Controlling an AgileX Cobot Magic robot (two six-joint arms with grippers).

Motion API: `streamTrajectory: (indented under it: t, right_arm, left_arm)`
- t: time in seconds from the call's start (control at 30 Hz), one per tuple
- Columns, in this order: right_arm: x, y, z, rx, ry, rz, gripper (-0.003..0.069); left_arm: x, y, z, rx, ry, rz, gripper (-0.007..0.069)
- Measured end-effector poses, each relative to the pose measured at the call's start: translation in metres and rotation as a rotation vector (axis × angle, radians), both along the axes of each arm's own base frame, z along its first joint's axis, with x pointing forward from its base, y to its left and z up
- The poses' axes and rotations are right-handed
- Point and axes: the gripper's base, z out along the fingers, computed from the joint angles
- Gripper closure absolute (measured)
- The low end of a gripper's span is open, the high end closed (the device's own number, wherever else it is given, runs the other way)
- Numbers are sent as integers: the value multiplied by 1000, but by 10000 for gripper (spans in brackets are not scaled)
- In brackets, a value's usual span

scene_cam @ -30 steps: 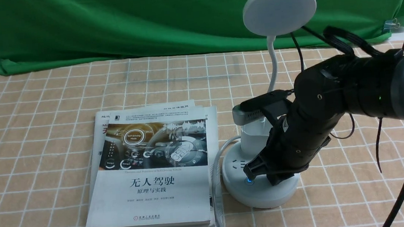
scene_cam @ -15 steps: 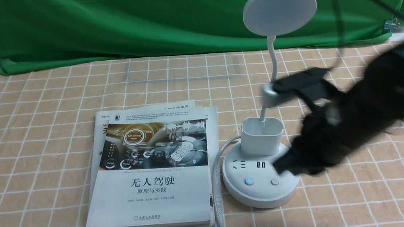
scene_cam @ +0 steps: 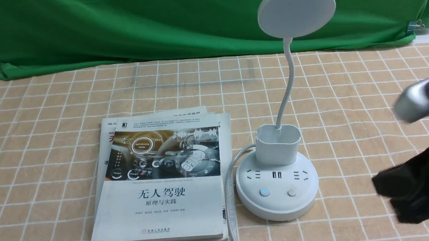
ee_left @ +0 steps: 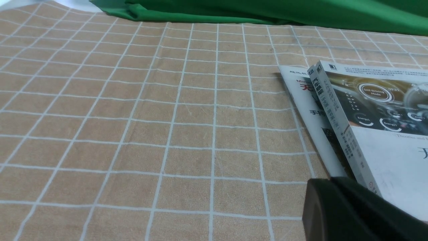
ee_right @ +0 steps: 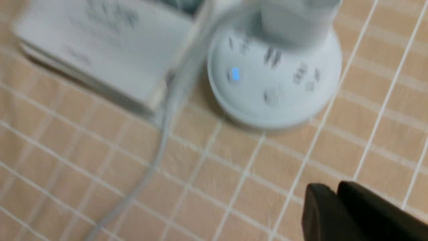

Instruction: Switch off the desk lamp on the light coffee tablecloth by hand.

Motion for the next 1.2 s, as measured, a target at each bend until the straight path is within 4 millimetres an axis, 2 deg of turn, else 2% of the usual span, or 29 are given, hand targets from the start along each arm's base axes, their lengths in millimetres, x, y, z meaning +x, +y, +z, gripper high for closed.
streamTrajectory:
  t: [0.17, 0.3, 0.5, 0.53, 0.57, 0.67, 0.8, 0.97, 1.2]
  right_arm:
    - [-9, -7, 12, 40, -83, 1, 580]
    - [-20, -29, 0, 59, -160, -79, 629]
    - [-44, -70, -45, 102, -398, -292, 635]
    - [-54, -78, -61, 114, -469, -338, 635]
    - [-57, -80, -63, 122, -501, -356, 635]
    - [-72, -89, -93, 108, -570, -411, 634]
    - [-82, -94, -121, 55, -617, -439, 633]
    - [-89, -96, -122, 53, -699, -445, 633]
    - [-90, -96, -122, 44, -706, -441, 633]
  left_arm:
    - [0, 0, 0, 0, 0, 0, 620]
    - [0, 0, 0, 1, 0, 0, 620]
    - [0, 0, 0, 2, 0, 0, 620]
    - [0, 0, 0, 2, 0, 0, 620]
    - [0, 0, 0, 2, 0, 0, 620]
    - [0, 0, 0, 2, 0, 1, 620]
    - [0, 0, 0, 2, 0, 1, 620]
    - [0, 0, 0, 2, 0, 1, 620]
    - [0, 0, 0, 2, 0, 1, 620]
